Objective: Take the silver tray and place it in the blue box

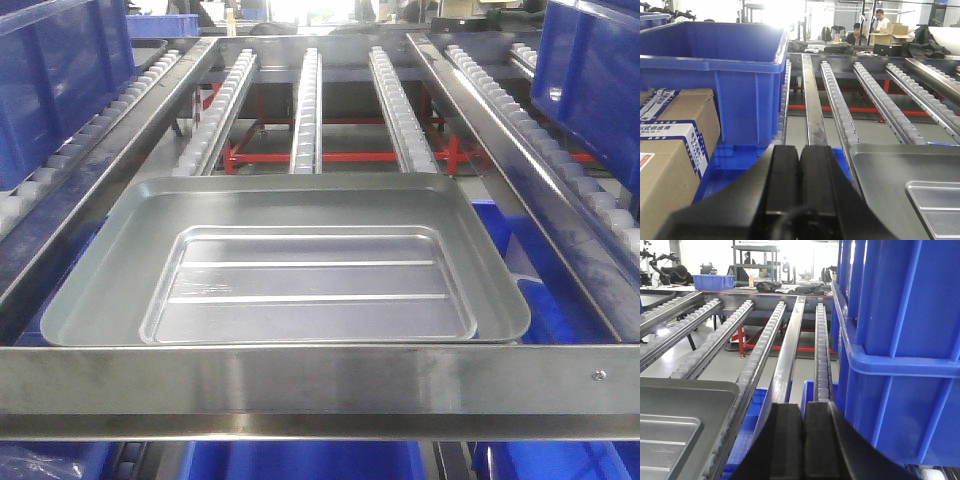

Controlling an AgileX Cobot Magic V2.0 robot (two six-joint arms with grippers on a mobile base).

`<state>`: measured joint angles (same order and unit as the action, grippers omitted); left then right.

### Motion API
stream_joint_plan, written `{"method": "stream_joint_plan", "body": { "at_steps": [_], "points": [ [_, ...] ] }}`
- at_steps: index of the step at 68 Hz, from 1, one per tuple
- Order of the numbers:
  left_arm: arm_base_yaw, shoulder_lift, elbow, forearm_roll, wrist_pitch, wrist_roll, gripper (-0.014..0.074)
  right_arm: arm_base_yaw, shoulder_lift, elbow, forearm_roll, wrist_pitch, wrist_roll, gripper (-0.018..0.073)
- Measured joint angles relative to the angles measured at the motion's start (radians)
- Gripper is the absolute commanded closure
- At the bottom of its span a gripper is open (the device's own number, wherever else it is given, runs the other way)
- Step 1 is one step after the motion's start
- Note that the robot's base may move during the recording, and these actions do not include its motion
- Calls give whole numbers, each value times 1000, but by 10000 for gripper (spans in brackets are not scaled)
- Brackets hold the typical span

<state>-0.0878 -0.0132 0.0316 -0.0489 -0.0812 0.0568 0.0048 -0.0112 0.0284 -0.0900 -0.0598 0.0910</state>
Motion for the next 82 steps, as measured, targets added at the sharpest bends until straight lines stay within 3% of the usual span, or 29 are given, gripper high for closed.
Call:
{"method": "stream_joint_plan", "body": {
  "at_steps": [38,47,54,71,82],
  "points": [
    [0,0,0,0,12,0,688,0,0,0,0,-4,-2,510],
    [0,2,-50,0,218,0,688,2,0,-23,0,60,0,510],
    [0,64,-149,0,339,0,688,27,55,-107,15,203,31,510],
    [0,476,-444,-5,703,0,688,133,420,-348,44,474,46,510],
    [0,758,-572,-142,871,0,688,202,657,-487,46,642,46,510]
  ]
}}
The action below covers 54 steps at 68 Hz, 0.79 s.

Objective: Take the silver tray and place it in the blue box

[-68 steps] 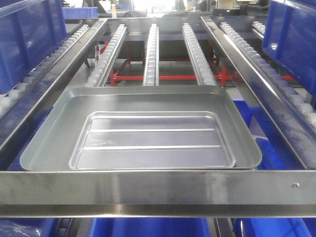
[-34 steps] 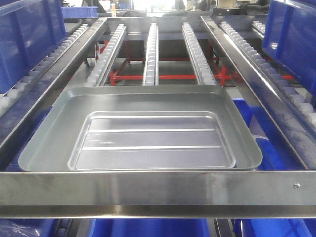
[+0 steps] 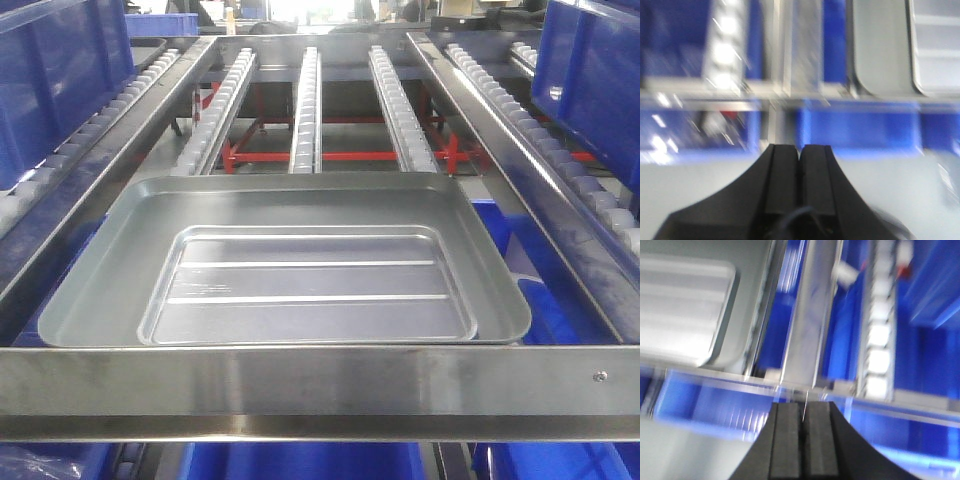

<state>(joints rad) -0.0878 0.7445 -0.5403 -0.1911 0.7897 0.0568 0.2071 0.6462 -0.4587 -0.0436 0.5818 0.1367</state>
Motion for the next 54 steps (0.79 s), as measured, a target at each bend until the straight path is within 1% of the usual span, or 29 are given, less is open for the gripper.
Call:
{"method": "stream_joint_plan", "body": {
  "at_steps": [4,11,22,28,32,36,42,47,52,54],
  "points": [
    [0,84,-22,-63,13,0,688,8,61,-21,12,17,2,510],
    [0,197,-34,-136,15,0,688,11,124,-27,44,20,2,510],
    [0,389,-42,-205,-42,0,688,13,209,-37,69,2,6,508],
    [0,484,-69,-251,-47,0,688,14,286,-78,76,12,6,501],
    [0,523,-85,-279,-57,24,687,14,342,-114,79,20,13,501],
    [-15,543,-96,-296,-92,43,688,14,410,-156,80,20,31,501],
    [-58,549,-124,-301,-152,41,688,16,499,-208,82,16,76,501],
    [-114,549,-155,-286,-192,1,688,31,572,-246,82,7,120,499],
    [-187,549,-185,-216,-234,-98,688,60,621,-272,62,-6,183,499],
    [-221,550,-199,-157,-246,-172,688,76,641,-285,44,-9,224,498]
  ]
}}
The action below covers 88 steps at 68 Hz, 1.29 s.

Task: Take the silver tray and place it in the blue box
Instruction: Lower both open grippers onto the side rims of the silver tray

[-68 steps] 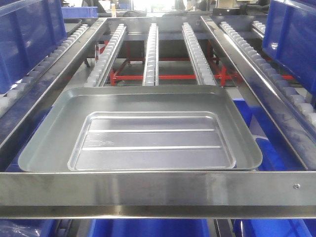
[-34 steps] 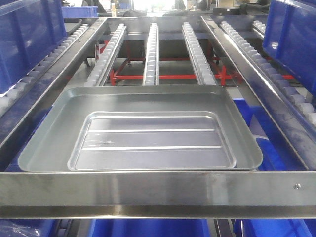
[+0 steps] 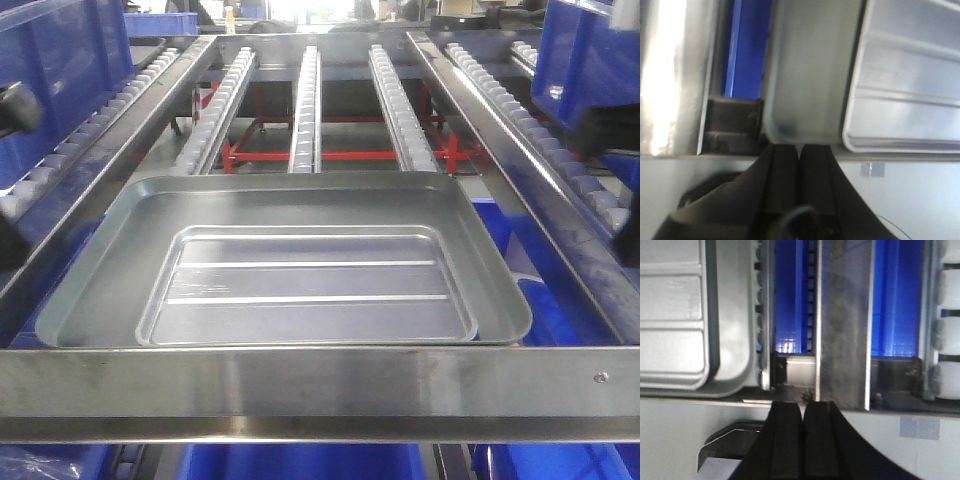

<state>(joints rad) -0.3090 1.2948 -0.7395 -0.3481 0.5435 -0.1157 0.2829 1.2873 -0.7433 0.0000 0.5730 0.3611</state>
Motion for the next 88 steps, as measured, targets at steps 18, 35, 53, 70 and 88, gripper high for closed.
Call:
{"method": "stream_joint_plan", "body": {
  "at_steps": [18,35,53,70,88],
  "points": [
    [-184,114,-174,469,123,-513,688,174,155,-157,-338,72,417,500],
    [-217,302,-375,410,191,-464,688,273,334,-309,-288,92,386,500],
    [-222,381,-442,330,179,-392,688,277,390,-364,-233,109,351,500],
    [-307,384,-444,520,153,-573,688,277,390,-371,-230,107,351,500],
    [-343,386,-448,639,196,-690,688,277,390,-371,-230,118,350,500]
  ]
}}
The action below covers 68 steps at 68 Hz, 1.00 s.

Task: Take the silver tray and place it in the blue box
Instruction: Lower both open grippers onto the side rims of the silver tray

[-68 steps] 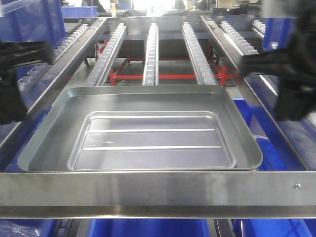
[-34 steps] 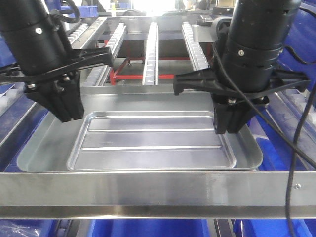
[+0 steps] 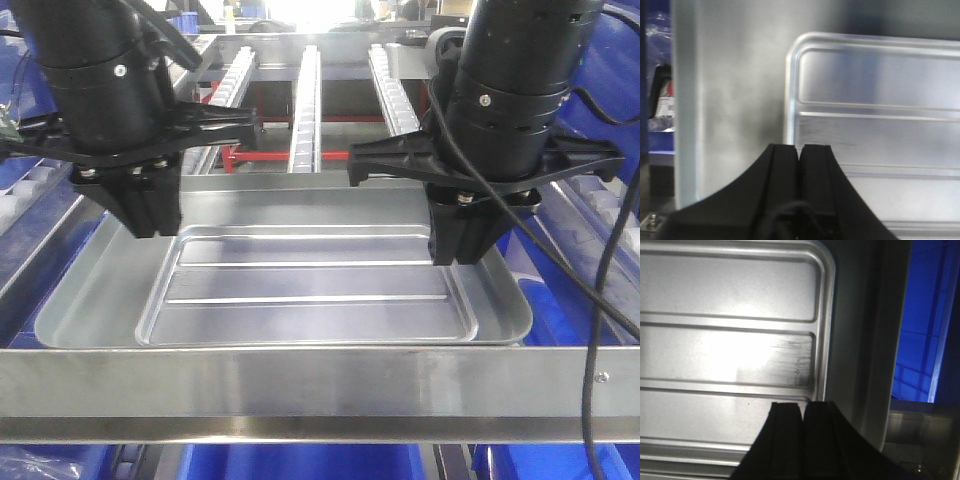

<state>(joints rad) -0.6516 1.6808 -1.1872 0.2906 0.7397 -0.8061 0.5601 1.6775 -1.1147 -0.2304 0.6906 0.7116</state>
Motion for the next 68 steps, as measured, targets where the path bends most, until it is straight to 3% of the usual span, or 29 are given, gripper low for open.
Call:
{"method": "stream_joint_plan", "body": {
  "at_steps": [32,37,45,49,59,68],
  "points": [
    [21,9,0,-38,-8,1,687,0,0,0,0,13,-2,500],
    [21,14,0,-48,0,1,617,0,0,0,0,13,-2,500],
    [21,27,0,-46,6,15,379,0,0,0,0,15,-2,500],
    [21,38,0,-47,6,18,309,0,0,0,0,15,-2,500],
    [21,55,0,-83,10,18,302,0,0,0,-7,15,-2,485],
    [21,56,-2,-91,12,20,302,0,0,0,-27,15,-2,320]
  ]
}}
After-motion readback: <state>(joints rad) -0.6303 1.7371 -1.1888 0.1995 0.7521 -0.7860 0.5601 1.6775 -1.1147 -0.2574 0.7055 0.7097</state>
